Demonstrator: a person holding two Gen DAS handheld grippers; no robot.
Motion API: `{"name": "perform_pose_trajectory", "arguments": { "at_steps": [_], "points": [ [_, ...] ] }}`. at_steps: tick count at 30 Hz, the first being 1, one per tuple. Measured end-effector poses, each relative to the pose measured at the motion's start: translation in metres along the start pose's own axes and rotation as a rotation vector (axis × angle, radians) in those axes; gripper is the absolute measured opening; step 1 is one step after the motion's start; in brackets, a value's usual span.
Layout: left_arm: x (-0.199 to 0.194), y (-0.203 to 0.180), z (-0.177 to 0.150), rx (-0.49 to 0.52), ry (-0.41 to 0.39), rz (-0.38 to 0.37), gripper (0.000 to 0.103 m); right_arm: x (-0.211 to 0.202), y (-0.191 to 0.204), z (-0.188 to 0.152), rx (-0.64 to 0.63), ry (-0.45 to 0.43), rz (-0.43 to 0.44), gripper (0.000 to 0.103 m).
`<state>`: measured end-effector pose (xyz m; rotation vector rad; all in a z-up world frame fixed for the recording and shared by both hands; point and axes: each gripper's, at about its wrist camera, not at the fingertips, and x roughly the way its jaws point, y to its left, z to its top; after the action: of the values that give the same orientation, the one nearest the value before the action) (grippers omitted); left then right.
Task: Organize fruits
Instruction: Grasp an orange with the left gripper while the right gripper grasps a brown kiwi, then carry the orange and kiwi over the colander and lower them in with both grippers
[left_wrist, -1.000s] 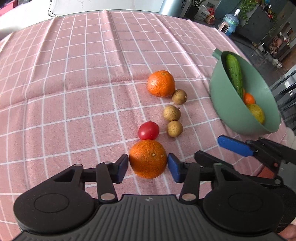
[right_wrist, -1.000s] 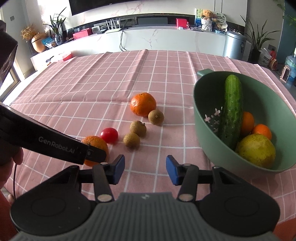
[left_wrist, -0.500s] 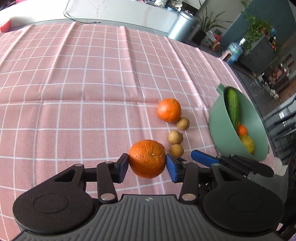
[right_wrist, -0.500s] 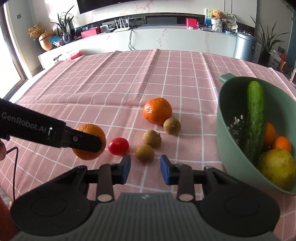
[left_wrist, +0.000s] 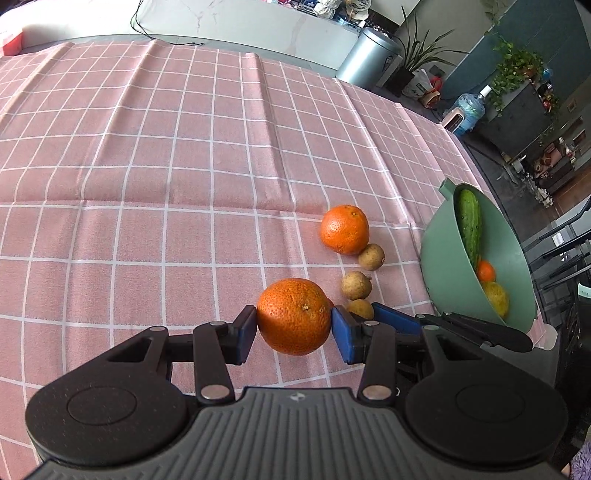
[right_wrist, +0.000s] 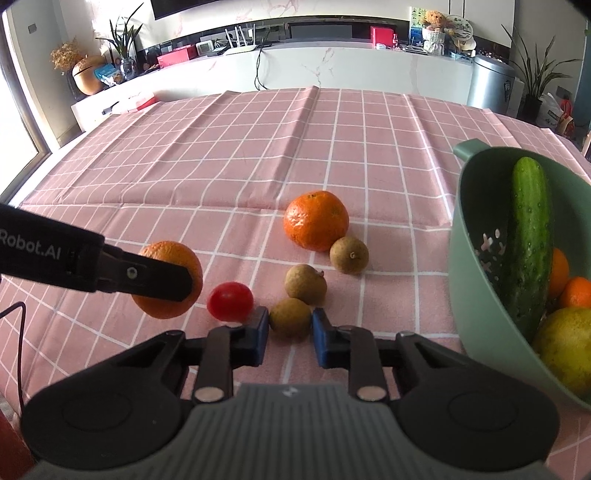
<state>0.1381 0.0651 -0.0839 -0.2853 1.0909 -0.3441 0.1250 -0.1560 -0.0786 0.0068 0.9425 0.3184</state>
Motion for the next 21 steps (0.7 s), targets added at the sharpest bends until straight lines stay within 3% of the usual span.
{"name": "perform_pose_trajectory", "arguments": {
  "at_steps": [6,13,21],
  "points": [
    [-0.006,-0.014,0.007,0.009,-0.013,-0.007,0.050,-0.024,0.002,-0.001,-0.010,-0.001,0.011,0.021],
    [-0.021,-0.060,0.013,0.085,-0.049,-0.024,0.050,-0.088,-0.024,0.005,0.010,-0.091,0.022,0.021],
    [-0.020,-0.141,0.022,0.212,-0.051,-0.091,0.050,-0.142,-0.071,0.015,-0.060,-0.170,-0.128,0.021]
  ]
}}
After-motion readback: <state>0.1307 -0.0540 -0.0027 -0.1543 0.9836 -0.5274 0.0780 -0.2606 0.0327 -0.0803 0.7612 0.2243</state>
